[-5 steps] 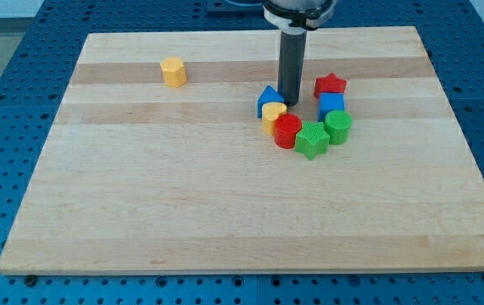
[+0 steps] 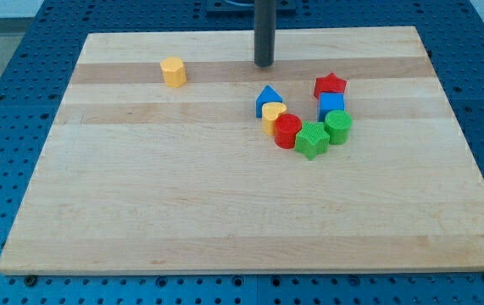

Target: Push yellow hexagon into blue triangle

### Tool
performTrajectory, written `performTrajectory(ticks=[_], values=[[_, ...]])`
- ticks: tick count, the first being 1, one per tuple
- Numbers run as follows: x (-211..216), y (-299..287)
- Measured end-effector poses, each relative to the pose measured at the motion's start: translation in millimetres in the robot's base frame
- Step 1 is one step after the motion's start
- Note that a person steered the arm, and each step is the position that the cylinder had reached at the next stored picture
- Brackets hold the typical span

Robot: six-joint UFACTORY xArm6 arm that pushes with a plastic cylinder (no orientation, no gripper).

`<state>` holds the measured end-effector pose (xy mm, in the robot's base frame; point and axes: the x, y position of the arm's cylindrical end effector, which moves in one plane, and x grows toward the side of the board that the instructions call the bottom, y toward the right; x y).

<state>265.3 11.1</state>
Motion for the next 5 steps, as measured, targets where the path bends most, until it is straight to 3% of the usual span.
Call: performTrajectory(ticks=[2, 4, 5], values=[[-7.2, -34.4], [-25.9, -142.9], [3.2, -194.7]])
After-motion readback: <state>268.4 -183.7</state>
